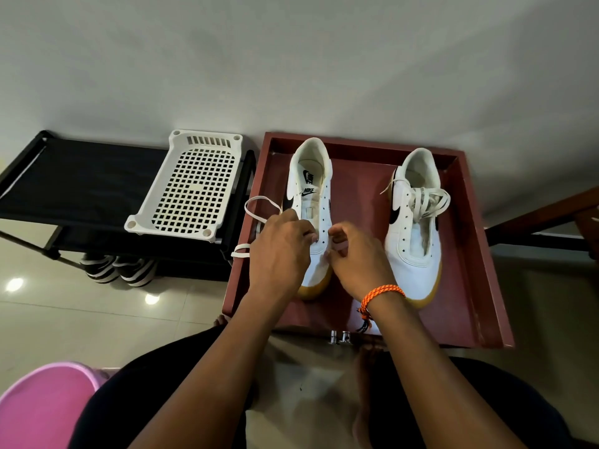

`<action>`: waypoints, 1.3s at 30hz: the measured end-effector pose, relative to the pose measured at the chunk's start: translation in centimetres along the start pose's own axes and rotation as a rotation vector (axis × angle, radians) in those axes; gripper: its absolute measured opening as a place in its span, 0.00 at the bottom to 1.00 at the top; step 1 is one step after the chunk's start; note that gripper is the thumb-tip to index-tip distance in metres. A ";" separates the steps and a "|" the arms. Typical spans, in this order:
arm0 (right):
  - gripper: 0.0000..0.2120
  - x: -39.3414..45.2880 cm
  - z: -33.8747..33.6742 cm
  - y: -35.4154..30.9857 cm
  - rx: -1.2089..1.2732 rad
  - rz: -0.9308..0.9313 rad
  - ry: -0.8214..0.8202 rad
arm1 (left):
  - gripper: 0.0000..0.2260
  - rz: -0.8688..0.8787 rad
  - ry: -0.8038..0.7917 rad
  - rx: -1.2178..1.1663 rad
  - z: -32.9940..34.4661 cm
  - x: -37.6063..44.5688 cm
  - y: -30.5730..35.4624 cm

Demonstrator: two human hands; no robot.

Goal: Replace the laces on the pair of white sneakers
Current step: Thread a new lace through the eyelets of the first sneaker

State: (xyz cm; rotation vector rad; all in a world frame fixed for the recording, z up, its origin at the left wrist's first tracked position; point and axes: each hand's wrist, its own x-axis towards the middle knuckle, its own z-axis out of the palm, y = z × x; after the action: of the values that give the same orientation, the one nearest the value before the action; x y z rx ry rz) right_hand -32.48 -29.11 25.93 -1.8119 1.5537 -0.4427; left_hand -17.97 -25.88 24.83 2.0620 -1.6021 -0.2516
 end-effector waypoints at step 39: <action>0.16 -0.2 0.1 1.1 -0.095 -0.035 0.070 | 0.04 -0.353 -0.289 -0.265 1.4 0.1 0.6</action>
State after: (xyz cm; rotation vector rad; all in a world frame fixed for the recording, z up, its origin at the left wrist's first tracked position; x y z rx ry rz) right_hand -33.27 -28.90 25.19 -1.9171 1.6163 -0.4601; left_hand -19.05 -26.44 23.91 2.1534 -1.2598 -0.8729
